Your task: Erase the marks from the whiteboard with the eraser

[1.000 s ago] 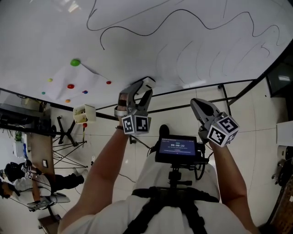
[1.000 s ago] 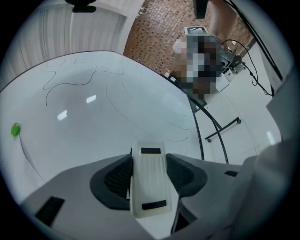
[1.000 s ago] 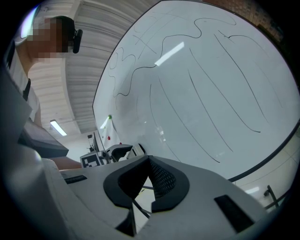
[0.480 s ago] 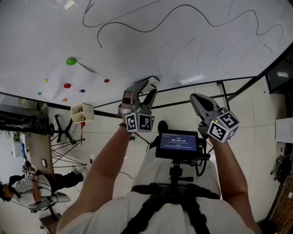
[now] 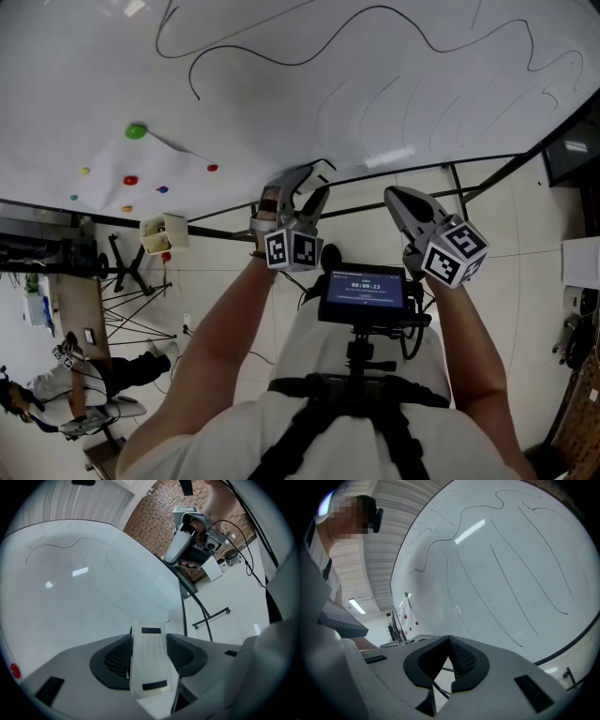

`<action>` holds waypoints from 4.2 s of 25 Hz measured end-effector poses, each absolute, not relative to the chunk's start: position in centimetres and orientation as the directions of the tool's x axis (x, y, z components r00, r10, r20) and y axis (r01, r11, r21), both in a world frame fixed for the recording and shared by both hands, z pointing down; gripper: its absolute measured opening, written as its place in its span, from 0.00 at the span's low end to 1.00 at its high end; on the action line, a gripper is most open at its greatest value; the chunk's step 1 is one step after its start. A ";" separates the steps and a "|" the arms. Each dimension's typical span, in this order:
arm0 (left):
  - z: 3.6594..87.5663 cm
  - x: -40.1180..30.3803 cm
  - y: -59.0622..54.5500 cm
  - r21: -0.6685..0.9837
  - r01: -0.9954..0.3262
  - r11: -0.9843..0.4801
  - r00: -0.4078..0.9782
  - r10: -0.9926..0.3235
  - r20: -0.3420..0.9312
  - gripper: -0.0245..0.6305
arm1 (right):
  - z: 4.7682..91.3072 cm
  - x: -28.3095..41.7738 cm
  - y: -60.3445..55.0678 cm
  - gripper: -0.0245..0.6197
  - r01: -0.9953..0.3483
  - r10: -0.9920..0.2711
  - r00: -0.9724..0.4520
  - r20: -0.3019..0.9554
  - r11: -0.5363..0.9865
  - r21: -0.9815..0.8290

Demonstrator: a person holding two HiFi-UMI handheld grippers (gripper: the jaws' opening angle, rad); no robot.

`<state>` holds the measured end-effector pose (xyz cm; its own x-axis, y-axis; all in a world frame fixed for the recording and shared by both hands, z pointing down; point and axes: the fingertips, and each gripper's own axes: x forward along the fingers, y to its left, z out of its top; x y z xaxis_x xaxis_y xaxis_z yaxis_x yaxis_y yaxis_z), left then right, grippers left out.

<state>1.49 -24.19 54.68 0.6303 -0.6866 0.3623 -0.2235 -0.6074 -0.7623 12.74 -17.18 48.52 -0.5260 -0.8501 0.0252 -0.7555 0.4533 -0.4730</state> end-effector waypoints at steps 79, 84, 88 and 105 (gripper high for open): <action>64.2 7.5 -22.8 -0.792 0.114 -0.600 0.534 -0.635 0.558 0.42 | 49.2 20.1 -11.0 0.07 -0.788 -0.924 -0.381 0.021 0.313 -0.531; 64.1 9.6 -22.4 -0.795 0.112 -0.596 0.546 -0.632 0.550 0.42 | 48.8 20.5 -10.6 0.07 -0.794 -0.931 -0.366 0.016 0.303 -0.527; 63.7 10.0 -22.1 -0.796 0.108 -0.595 0.556 -0.628 0.545 0.42 | 48.8 20.6 -10.3 0.07 -0.795 -0.932 -0.361 0.020 0.296 -0.529; 57.5 6.9 -22.9 -0.847 -0.037 -0.530 0.571 -0.707 0.417 0.42 | 47.9 18.7 -11.0 0.07 -0.779 -0.911 -0.413 -0.008 0.358 -0.514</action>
<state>6.89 -22.91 57.52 0.5709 -0.7070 0.4175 -0.0369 -0.5300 -0.8472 18.66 -11.05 47.86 -0.4129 -0.9108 -0.0082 -0.7793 0.3579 -0.5143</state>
